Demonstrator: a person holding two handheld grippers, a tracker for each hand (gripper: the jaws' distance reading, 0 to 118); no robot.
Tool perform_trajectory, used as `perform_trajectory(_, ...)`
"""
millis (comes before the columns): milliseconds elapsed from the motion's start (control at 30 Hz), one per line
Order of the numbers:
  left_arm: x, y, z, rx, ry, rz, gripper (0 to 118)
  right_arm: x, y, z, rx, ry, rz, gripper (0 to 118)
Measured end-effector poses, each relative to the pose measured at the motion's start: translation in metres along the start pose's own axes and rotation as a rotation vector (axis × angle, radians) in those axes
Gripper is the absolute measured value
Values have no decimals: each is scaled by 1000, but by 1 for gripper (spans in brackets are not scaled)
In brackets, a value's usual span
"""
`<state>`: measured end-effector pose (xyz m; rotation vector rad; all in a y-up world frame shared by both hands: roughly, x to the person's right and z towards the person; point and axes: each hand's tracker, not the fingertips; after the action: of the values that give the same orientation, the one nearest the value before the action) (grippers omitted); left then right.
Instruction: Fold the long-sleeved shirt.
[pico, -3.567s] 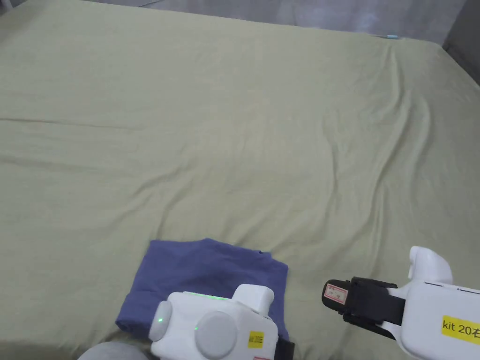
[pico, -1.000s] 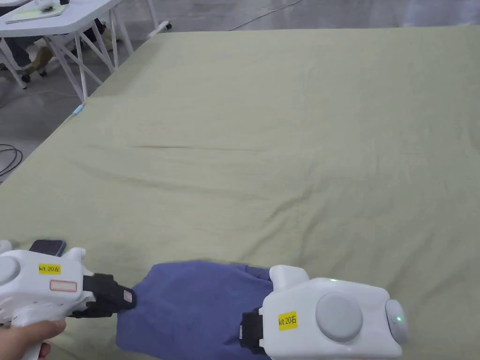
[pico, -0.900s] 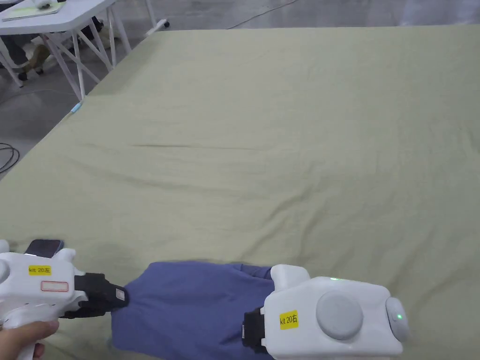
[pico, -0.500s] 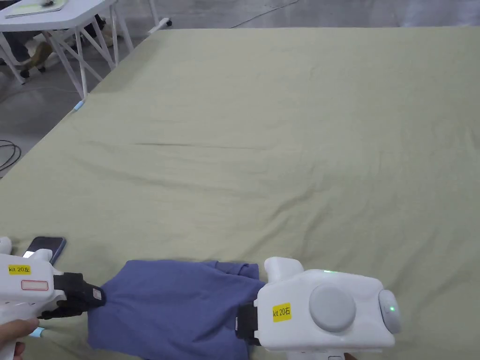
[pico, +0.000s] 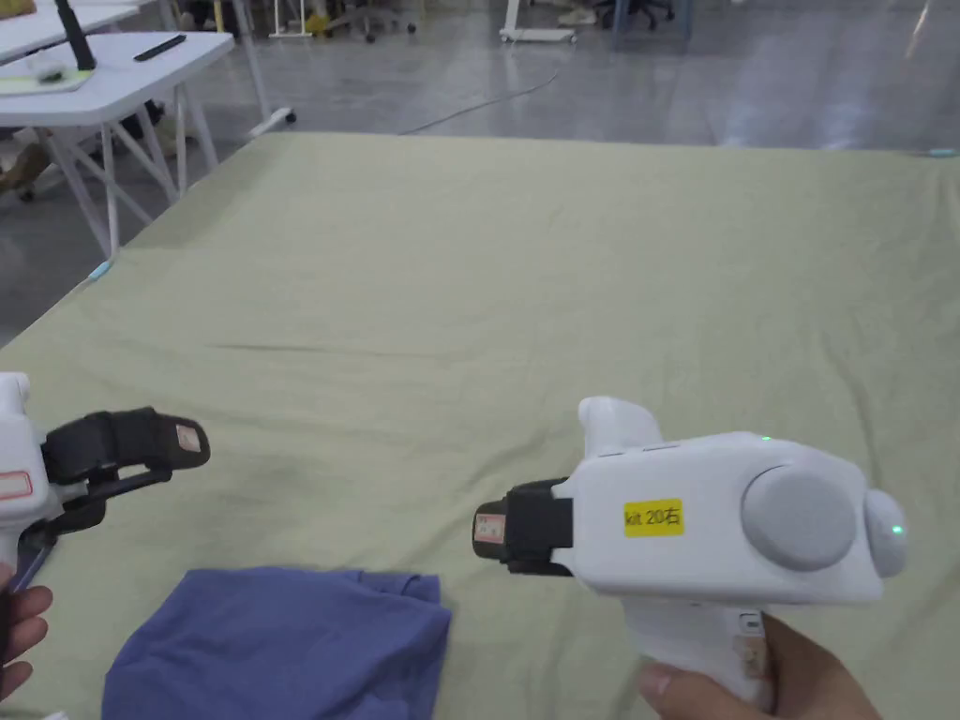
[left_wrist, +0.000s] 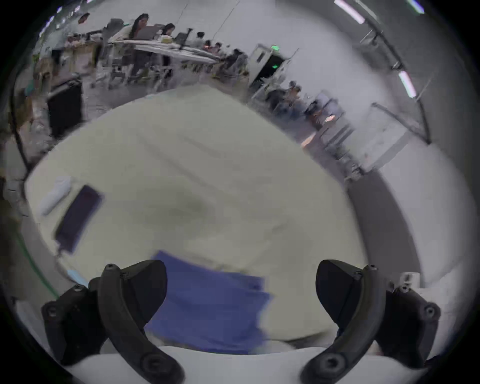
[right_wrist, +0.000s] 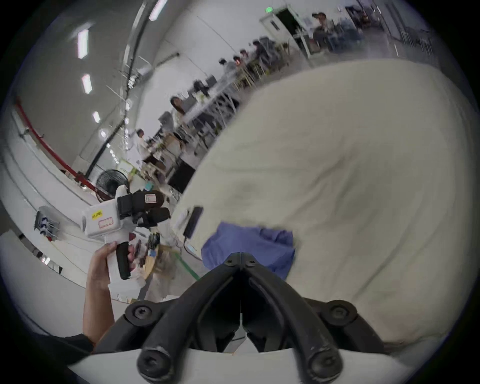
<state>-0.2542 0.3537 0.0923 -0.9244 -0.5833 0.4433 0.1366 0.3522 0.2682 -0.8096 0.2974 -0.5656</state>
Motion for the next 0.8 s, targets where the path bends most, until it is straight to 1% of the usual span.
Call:
perform_trajectory(33,21,3,1,-28,-92,13,109,2,5,20,40,-13,28,0)
perform_trajectory(67,40,2,2,-45,-174,9,86,4,9,38,83,-36,57,0)
perform_trajectory(100,67,1,5,-9,-231,-53,30,7,13,61,143,-80,86,0)
perform_trajectory(133,100,-1,9,47,-229,-147,0,9,17,85,207,-121,115,0)
perform_trajectory(233,192,-22,17,242,14,-509,0,12,22,153,392,-218,201,0)
perform_trajectory(300,241,-41,22,388,68,-661,0,7,23,193,509,-329,277,0)
perform_trajectory(333,262,-50,23,448,43,-702,0,4,23,213,570,-384,314,0)
perform_trajectory(400,295,-62,25,523,23,-745,0,-1,20,244,693,-480,384,0)
perform_trajectory(433,311,-69,24,558,25,-754,0,-4,17,257,742,-536,406,0)
perform_trajectory(533,348,-81,21,643,8,-774,0,-5,13,284,845,-684,425,0)
perform_trajectory(567,357,-85,21,640,11,-766,0,-4,12,289,858,-708,431,0)
perform_trajectory(733,382,-103,26,672,-23,-749,0,6,11,304,862,-702,380,0)
perform_trajectory(800,387,-106,26,659,-50,-721,0,6,12,303,873,-744,386,0)
